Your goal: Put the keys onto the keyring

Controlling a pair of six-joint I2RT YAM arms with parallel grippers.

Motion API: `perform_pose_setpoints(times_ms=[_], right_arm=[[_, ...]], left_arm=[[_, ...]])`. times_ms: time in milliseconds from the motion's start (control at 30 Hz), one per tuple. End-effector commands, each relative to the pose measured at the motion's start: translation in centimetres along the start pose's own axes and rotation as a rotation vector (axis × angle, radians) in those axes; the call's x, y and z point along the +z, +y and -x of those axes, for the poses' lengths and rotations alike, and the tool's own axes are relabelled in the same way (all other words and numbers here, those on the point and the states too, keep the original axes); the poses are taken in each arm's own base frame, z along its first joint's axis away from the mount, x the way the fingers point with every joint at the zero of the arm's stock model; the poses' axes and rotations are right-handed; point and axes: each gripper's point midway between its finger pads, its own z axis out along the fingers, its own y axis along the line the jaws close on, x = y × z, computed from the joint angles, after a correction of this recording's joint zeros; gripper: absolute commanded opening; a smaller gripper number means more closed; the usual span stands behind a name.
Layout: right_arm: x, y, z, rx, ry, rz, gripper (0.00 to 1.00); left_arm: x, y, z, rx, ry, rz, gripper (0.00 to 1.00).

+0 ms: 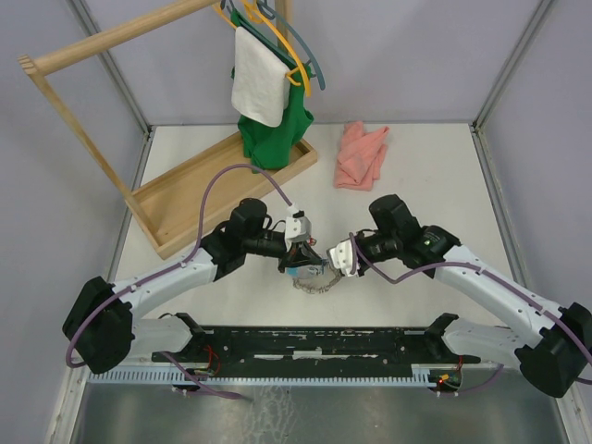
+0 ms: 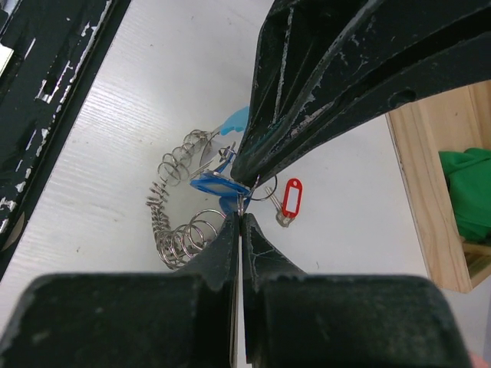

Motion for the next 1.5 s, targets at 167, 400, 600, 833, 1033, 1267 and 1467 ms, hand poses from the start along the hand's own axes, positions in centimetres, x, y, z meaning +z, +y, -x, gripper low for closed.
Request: perform_pose_setpoints(times_ms=[167, 400, 600, 833, 1033, 1267, 1467], right_arm=[[-1.4, -2.4, 2.2, 0.035, -0.081, -0.154, 0.01], [-2.1, -2.5, 3.6, 0.056, -0.183, -0.207, 0.01], [-2.5, -2.6, 4.7, 0.069, -0.254, -0.239, 0.01], [-2.3, -3.2, 4.8, 0.125, -0.311, -0.298, 0.01], [-2.1, -3.3, 4.4, 0.179, -0.322, -0.323, 0.01], [-3.1, -3.7, 3.9, 0.215, -0.289, -0.397, 0.01], [-4.9, -4.0, 1.1, 0.248, -0.104, -0.49, 0.01]], left_arm=[[-0.6, 0.3, 0.7, 0.004, -0.008, 0.059, 0.03], [-0.5, 0.4, -0.4, -0.047, 0.0, 0.078, 0.03], [-0.3, 0.7, -1.3, -0.083, 0.017, 0.09, 0.03], [0.4, 0.1, -0.6, -0.059, 0.018, 0.071, 0.03], [1.3, 0.1, -0.2, -0.024, 0.041, 0.08, 0.03], [2.5, 0.4, -0.1, -0.03, 0.027, 0.101, 0.19], [0.2, 1.4, 1.3, 0.0, -0.044, 0.256, 0.42]])
